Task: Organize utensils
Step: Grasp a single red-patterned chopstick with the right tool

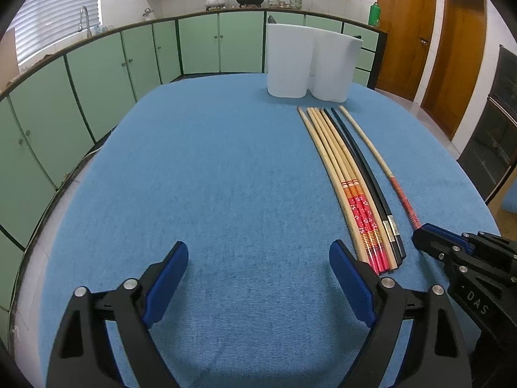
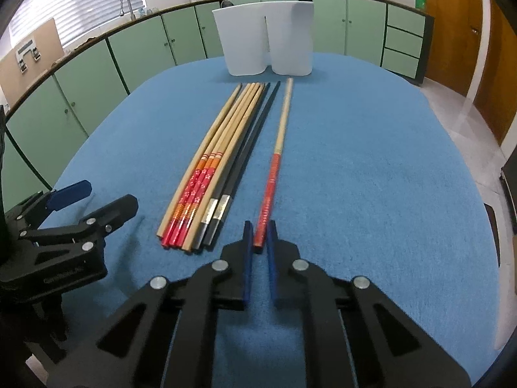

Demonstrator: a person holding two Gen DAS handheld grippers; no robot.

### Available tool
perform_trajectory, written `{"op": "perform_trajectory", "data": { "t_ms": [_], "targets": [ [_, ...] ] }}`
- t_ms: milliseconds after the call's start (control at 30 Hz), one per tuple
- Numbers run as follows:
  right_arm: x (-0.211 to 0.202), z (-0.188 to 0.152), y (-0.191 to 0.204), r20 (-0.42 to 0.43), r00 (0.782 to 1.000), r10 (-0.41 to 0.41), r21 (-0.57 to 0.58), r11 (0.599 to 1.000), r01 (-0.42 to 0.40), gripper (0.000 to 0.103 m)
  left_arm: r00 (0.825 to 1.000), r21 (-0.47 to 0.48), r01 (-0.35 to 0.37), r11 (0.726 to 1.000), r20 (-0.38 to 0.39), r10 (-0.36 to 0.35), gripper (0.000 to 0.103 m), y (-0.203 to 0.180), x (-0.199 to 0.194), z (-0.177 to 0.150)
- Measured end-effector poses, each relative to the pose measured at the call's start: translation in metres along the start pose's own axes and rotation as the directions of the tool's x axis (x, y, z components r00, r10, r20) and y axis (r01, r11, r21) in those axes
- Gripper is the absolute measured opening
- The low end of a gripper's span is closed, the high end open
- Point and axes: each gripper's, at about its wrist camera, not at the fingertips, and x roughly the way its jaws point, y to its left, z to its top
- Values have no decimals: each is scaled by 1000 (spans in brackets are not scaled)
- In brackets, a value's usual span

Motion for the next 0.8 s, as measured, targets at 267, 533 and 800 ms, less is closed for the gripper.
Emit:
{"op": "perform_trajectory", "data": {
  "t_ms": [267, 533, 800],
  "targets": [
    [-5, -2, -28, 15, 999, -49, 67, 997, 48, 5, 997, 33, 79, 996, -5, -79, 87, -16, -3, -2],
    [-6, -4, -38, 17, 999, -51, 85, 995, 49, 5, 997, 73, 68, 995, -48, -64, 88, -30, 7, -3],
    [-8, -6, -39, 15, 999, -41, 90, 995, 39, 7, 999, 30, 31, 999, -44, -29, 88, -19, 7, -2]
  ]
}}
